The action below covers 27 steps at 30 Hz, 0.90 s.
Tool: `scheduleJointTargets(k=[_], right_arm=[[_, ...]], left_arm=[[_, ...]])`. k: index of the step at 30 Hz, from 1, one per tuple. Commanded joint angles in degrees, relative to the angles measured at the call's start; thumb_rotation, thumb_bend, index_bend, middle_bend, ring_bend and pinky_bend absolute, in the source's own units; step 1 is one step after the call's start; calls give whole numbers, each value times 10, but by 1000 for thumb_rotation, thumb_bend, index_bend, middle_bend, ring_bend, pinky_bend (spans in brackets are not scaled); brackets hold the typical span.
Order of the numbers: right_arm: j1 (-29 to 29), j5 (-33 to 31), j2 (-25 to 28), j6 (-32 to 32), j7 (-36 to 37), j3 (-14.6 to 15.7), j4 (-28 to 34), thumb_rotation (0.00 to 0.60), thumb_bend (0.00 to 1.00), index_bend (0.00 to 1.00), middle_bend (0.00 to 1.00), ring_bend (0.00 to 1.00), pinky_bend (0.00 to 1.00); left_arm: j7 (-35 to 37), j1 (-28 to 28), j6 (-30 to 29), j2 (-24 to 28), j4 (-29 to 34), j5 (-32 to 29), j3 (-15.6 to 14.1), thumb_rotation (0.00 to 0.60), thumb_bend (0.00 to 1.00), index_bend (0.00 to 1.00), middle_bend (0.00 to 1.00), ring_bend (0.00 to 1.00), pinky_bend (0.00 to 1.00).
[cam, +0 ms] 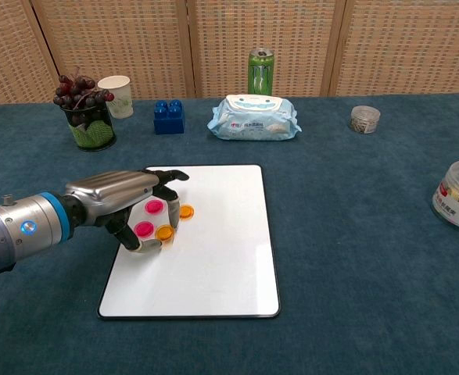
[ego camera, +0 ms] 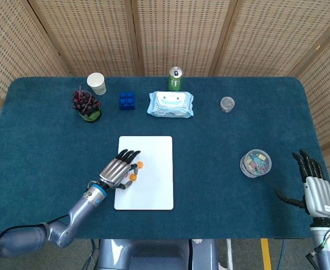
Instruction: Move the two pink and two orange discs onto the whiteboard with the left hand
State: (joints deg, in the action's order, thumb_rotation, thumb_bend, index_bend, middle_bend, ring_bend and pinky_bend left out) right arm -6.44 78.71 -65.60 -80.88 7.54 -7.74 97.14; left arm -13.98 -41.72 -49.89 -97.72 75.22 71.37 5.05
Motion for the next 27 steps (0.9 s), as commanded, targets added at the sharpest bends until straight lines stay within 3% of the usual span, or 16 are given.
scheduleJointTargets(k=[1, 10, 14, 27], right_arm=[[0, 0, 0, 0, 0, 0, 0, 600, 234, 0, 0, 0, 0], [0, -1, 1, 1, 2, 0, 1, 600, 234, 0, 0, 0, 0], [0, -1, 1, 0, 2, 0, 1, 600, 234, 0, 0, 0, 0], [0, -1, 1, 2, 2, 0, 1, 600, 234, 0, 0, 0, 0]], left_arm=[[-1, -1, 2, -1, 0, -2, 0, 600, 356, 511, 0, 0, 0], [-1, -1, 3, 1, 4, -4, 1, 600, 337, 509, 0, 0, 0], [0, -2, 7, 6, 9, -7, 1, 600, 335, 429, 0, 0, 0], [14, -1, 5, 8, 10, -2, 1, 600, 327, 320, 0, 0, 0]])
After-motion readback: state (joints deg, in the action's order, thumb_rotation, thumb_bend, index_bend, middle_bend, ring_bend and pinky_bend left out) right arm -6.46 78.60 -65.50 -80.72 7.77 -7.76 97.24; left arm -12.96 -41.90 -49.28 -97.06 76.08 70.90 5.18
